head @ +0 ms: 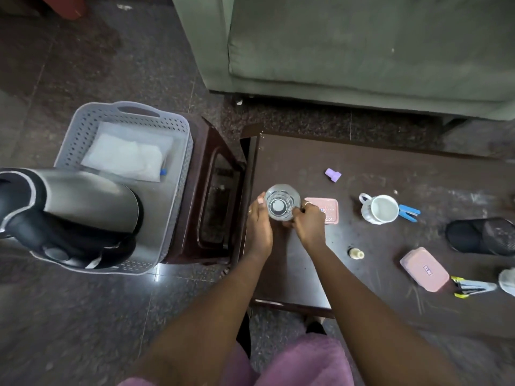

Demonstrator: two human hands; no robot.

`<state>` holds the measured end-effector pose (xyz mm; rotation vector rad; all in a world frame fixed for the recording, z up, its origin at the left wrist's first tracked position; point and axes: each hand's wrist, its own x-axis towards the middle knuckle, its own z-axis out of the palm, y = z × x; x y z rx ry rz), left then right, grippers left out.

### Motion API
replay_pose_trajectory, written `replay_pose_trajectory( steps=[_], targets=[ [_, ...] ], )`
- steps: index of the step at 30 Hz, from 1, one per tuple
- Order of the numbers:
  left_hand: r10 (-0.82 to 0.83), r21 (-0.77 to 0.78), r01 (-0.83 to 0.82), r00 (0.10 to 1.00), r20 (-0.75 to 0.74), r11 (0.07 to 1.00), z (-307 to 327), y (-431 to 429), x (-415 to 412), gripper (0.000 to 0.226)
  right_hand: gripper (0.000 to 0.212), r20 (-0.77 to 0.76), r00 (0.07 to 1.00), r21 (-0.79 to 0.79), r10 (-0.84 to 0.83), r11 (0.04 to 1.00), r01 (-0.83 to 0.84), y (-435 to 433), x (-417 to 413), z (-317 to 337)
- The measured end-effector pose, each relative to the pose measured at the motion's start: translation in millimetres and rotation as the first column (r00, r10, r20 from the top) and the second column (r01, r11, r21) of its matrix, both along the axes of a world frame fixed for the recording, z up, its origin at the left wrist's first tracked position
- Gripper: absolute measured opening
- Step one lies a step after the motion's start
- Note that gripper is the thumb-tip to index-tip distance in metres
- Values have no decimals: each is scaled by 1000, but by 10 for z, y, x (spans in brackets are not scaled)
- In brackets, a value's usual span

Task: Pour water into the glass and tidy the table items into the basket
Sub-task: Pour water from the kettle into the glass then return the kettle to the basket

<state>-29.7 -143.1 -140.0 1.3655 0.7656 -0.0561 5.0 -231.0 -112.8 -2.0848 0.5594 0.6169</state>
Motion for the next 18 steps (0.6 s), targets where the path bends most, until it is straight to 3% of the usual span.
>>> replay_pose_trajectory(
  steps=[5, 8, 11, 13, 14, 18],
  targets=[
    [-91, -51, 90, 995, -28, 995, -42, 18, 59, 57, 15, 14, 999, 3, -30, 1000, 30, -40, 58, -73],
    [-142, 24, 143, 989, -38, 989, 37, 37, 41, 43, 20, 29, 999, 3, -29, 1000, 29, -39, 30, -84],
    [-170, 157, 181, 982, -80, 971, 118, 130, -23, 41, 29, 81, 997, -241, 9, 971, 11, 68, -39, -8],
    [-82, 248, 102, 992, -91, 963, 172, 251, -121, 37, 35, 176, 984, -391, 24, 919, 47, 208, -88, 97],
    [-13, 288, 41, 995, -100, 957, 223, 330, -182, 34, 35, 235, 970, -392, 61, 919, 37, 310, -108, 157],
    [254, 481, -182, 963, -87, 858, 426, 685, -453, 28, 27, 375, 866, -218, 330, 940, -263, 906, -212, 432]
  ],
)
